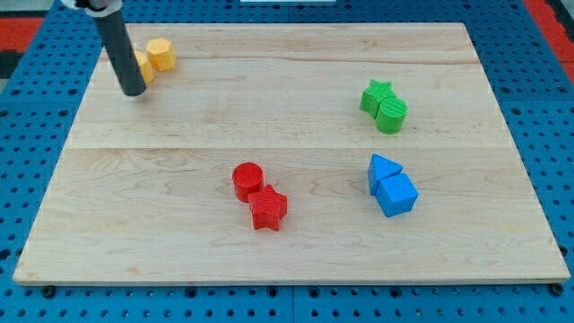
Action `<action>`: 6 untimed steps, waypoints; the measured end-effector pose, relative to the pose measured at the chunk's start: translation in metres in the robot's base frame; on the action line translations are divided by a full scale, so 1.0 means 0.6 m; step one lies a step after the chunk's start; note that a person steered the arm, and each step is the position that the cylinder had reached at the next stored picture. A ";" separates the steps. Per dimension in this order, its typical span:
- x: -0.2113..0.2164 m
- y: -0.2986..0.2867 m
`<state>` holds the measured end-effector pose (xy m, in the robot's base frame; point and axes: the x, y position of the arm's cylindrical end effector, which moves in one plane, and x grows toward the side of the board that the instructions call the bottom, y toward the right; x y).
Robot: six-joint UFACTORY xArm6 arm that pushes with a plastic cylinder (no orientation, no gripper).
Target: Slide the yellow heart into the yellow hexagon
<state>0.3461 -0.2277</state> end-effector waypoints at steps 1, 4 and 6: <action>-0.025 -0.050; -0.052 0.007; -0.006 -0.002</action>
